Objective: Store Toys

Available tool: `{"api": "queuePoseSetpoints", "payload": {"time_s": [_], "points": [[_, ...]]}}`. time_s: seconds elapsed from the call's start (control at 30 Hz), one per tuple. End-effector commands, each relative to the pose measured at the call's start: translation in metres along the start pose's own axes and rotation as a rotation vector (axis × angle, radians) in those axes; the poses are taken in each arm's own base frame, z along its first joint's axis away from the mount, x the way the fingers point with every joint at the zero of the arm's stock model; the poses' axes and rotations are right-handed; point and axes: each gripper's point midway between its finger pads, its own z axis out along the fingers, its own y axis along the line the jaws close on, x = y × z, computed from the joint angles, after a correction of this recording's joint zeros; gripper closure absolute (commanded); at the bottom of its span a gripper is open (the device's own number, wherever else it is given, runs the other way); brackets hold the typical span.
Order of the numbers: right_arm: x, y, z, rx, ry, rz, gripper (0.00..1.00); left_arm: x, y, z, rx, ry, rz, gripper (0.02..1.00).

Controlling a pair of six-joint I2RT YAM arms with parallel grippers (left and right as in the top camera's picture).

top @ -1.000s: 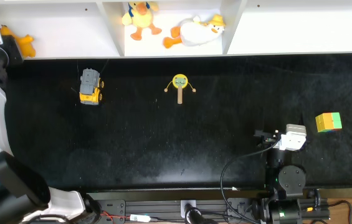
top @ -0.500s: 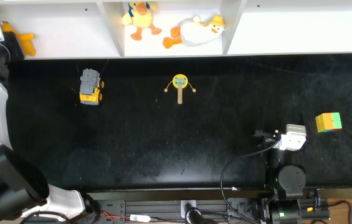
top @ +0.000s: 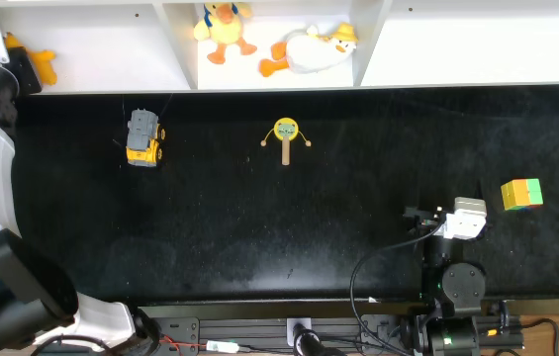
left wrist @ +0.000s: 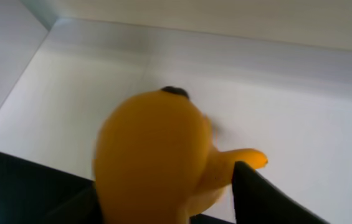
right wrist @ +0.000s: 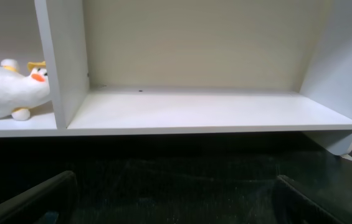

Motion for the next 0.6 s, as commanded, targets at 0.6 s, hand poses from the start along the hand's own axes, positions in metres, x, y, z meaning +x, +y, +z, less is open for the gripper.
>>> {"api": "queuePoseSetpoints", "payload": {"time_s": [0.6], "points": [[0.004,0.000,0.000,-0.003,0.002,0.007,0.005,-0.018,-0.005,-0.013,0.016,-0.041,0.001,0.020]]}}
